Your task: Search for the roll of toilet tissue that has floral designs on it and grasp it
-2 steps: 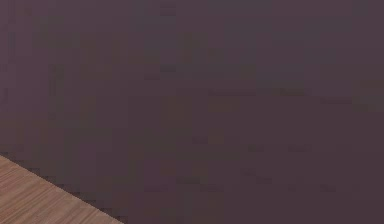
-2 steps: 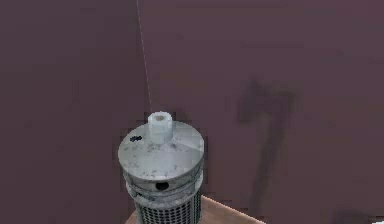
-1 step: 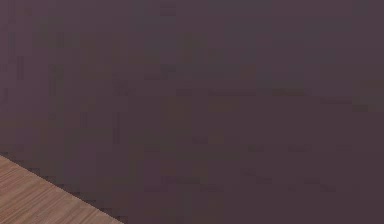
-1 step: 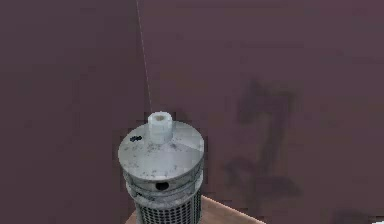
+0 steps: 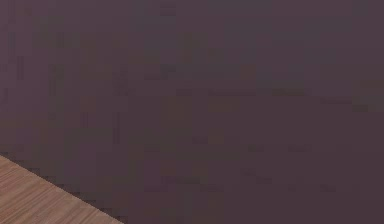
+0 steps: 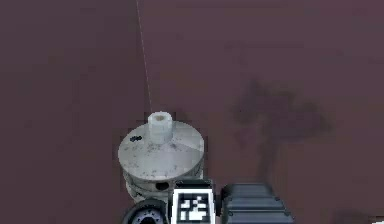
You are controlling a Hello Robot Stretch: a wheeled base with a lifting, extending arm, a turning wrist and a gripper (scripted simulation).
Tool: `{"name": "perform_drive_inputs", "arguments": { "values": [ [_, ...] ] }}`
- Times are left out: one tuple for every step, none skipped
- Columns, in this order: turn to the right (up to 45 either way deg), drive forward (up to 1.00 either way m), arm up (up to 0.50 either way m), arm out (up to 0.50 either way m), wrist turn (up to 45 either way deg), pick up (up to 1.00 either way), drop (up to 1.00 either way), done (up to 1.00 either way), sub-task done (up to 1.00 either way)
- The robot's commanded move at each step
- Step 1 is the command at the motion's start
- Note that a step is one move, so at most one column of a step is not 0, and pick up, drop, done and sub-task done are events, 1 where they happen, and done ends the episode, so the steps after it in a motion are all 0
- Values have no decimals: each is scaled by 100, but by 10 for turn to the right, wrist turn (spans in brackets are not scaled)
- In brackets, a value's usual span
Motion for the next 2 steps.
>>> {"name": "perform_drive_inputs", "arguments": {
  "values": [
    [0,0,0,50,0,0,0,0,0],
    [0,0,0,0,450,0,0,0,0]
  ]
}}
